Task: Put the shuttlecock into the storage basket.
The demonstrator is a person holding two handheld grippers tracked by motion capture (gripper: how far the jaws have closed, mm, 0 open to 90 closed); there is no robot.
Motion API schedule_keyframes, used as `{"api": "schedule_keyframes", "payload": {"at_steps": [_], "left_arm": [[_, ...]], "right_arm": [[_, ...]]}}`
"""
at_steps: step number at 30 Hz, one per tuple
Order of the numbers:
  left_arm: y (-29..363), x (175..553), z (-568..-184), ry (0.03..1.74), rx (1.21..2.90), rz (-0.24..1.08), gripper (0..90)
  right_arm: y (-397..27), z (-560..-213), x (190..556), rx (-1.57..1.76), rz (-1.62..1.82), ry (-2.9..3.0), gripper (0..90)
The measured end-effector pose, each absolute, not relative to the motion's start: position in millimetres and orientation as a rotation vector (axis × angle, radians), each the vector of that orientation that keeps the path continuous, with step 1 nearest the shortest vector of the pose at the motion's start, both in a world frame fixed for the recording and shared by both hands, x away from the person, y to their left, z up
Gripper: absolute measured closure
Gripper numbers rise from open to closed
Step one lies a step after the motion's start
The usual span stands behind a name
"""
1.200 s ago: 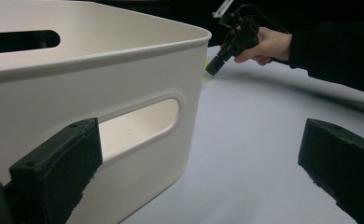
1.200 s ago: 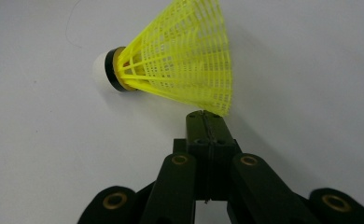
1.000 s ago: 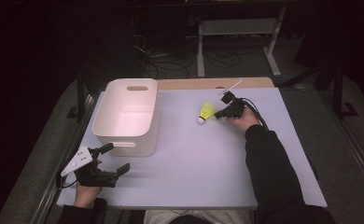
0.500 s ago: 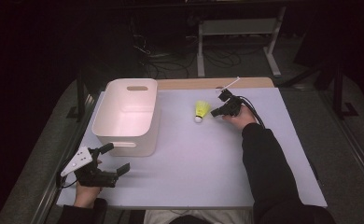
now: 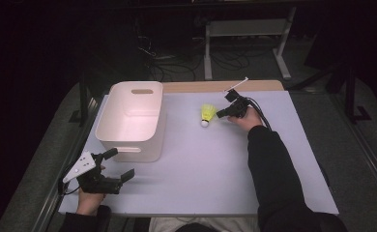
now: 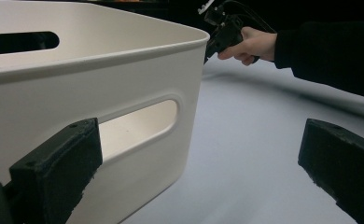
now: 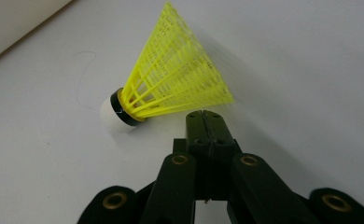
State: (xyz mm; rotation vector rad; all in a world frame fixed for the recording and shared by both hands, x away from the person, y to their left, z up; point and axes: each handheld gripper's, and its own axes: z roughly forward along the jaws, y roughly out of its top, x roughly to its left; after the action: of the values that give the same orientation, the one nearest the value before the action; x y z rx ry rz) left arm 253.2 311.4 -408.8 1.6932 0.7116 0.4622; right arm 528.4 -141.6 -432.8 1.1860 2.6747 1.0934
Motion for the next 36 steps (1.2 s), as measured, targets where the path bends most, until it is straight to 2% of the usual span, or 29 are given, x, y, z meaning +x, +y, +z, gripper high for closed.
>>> {"api": "schedule_keyframes", "payload": {"at_steps": [36], "left_arm": [[312,253,-409,0.708,1.688,0.461,0.0]], "right_arm": [[-100,-438,536,1.137,1.108,2.716,88.7]]}}
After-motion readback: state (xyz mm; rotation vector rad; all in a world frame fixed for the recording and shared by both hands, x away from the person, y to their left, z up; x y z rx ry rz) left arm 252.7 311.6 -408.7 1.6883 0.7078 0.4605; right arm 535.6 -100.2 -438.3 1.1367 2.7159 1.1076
